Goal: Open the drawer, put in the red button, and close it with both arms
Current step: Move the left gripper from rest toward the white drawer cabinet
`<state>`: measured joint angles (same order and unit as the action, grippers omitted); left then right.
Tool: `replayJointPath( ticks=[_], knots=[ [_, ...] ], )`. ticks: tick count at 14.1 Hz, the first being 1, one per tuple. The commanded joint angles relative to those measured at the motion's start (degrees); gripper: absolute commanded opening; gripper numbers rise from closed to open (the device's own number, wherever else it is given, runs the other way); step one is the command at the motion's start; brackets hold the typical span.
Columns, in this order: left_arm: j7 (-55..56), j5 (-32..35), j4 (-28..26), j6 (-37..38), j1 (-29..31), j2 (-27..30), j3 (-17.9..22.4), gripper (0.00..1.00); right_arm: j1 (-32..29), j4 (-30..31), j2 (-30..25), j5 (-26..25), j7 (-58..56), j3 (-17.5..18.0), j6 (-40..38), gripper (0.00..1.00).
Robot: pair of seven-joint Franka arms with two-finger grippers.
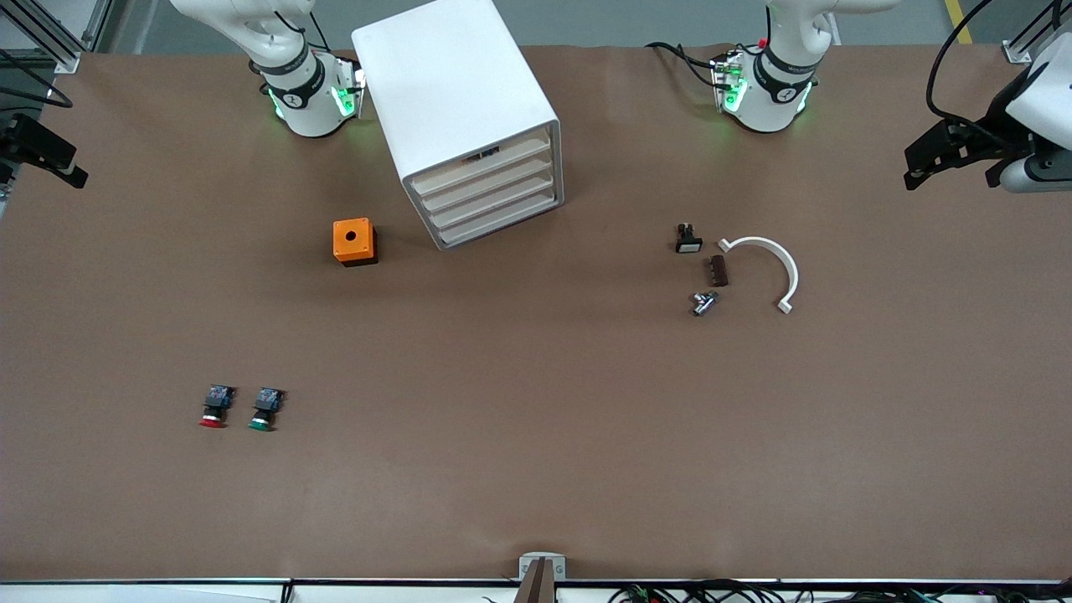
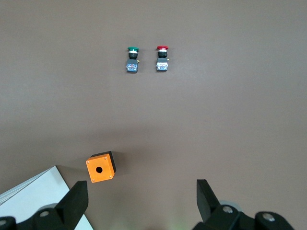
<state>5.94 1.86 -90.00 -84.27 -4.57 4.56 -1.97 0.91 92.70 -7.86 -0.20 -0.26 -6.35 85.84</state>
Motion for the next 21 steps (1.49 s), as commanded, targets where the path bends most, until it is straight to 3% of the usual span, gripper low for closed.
replayJointPath(
  ticks=[1,5,8,14,21],
  knots=[
    [-1.4,-0.6,1.3,1.0,0.4,-0.5,-0.2,1.00,0.2,1.6,-1.5,-0.4,-0.4,0.3,0.2,1.00],
    [-1.2,-0.2,1.6,1.0,0.5,-2.4,-0.1,1.00,0.8,1.6,-1.4,-0.4,-0.3,0.5,1.8,1.00],
    [-3.7,-1.2,1.7,0.9,0.4,-8.0,0.0,1.00,0.8,1.6,-1.3,-0.4,-0.4,0.5,1.9,1.00],
    [1.3,-2.5,2.5,-3.9,-1.8,-19.3,-0.4,1.00,1.0,1.6,-1.6,-0.3,-0.4,0.6,1.4,1.00],
    [39.8,-3.4,9.6,-6.1,-15.7,-36.4,-0.6,1.00,1.4,1.7,-1.6,-1.1,-0.4,1.0,1.4,1.00]
  ],
)
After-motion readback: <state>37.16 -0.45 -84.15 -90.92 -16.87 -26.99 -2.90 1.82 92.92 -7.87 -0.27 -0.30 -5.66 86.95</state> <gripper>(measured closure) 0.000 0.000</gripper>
